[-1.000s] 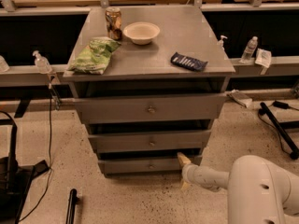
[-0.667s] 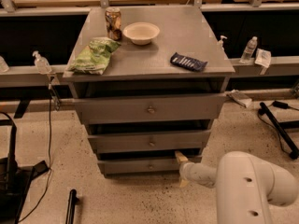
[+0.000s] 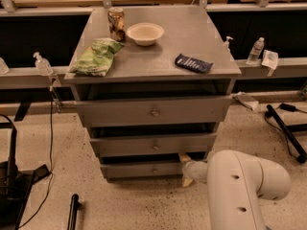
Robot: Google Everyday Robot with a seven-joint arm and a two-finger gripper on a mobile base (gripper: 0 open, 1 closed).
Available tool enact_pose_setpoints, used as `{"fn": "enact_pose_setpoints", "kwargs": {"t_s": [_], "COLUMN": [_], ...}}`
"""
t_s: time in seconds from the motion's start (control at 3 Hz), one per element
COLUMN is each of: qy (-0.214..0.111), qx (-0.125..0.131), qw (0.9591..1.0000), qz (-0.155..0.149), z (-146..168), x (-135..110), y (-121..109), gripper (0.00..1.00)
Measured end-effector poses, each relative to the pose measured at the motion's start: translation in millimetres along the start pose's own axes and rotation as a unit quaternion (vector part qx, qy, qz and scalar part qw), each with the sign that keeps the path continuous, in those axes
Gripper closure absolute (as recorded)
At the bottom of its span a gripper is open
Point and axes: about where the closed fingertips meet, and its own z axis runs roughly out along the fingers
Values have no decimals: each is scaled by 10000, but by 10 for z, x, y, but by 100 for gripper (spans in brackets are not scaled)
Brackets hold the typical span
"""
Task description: Open bottom drawer
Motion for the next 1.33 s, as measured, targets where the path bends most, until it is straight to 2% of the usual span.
{"fn": "enact_pose_setpoints", "kwargs": {"t_s": [0.33,0.67,1.33], "qy": [32,-159,-314], "qx": [-31,-101,-425], "qw": [10000,9997,9981], "qz": [34,152,315], "z": [25,-25,-55], "x": [17,-25,-86], "y": [-23,-18,141], "gripper": [15,26,25]}}
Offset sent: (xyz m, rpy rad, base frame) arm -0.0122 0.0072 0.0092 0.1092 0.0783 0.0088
